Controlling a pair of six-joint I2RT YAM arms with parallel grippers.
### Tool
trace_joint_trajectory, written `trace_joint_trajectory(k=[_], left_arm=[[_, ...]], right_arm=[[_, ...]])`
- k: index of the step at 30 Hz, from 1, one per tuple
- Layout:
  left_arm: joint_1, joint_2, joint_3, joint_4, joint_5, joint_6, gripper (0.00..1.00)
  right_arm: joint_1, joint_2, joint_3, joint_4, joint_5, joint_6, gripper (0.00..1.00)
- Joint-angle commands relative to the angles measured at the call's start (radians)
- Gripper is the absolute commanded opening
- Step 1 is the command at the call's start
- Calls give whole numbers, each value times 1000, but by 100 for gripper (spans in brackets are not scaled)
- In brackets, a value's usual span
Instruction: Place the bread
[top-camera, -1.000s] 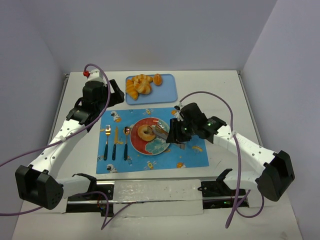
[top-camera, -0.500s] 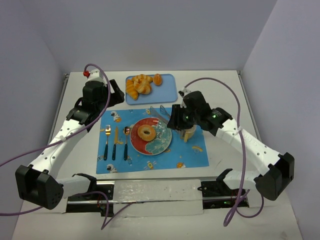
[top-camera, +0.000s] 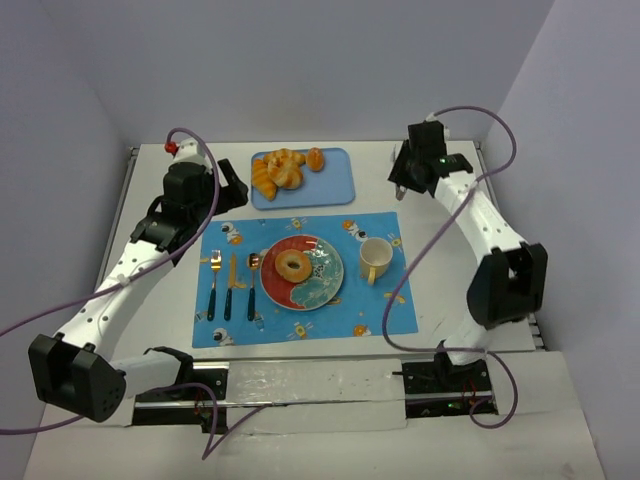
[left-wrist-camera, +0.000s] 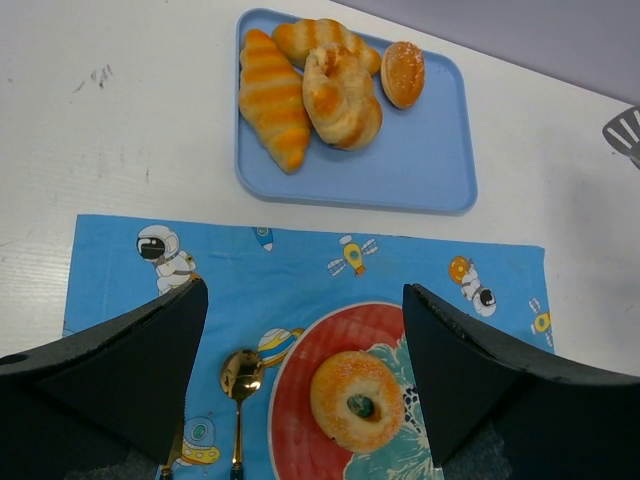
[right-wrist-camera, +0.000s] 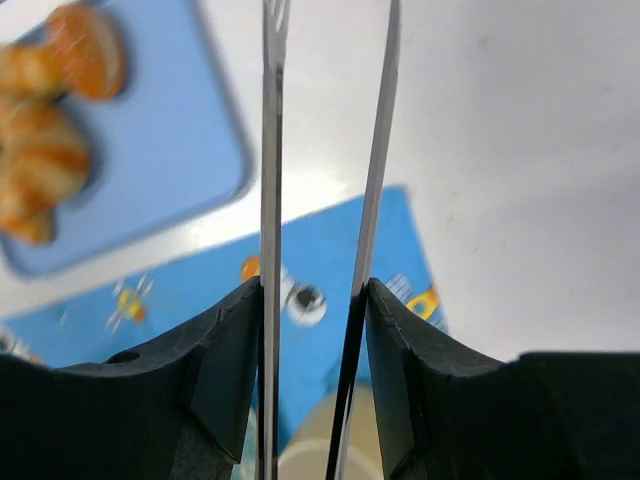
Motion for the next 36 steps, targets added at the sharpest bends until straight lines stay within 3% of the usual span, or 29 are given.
trace_joint_trajectory(k=[1,5,9,13,18,26,36], left_arm=[[6,-47,61,4,22,14,89],[6,-50,66,0,17,20,89],[4,-50,66,-2,18,24,89],[1,-48,73,-8,20,30,89],[1,-41,80,-9,31,31,89],[1,-16,89,-16,57,30,89],[1,-7,89,-20,55,36,89]], right_arm=[[-58,138,177,11,121,-19,50],[-104,336,392,-67,195,-35,51],[-166,546,646,-158,186,-27,52],[-215,665,794,-221,165,-33,52],[-296,692,770,-207,149,-38,53],[-321,689,629,-147,117,-64,56],[-322,723,587,-147,86,-104,63]])
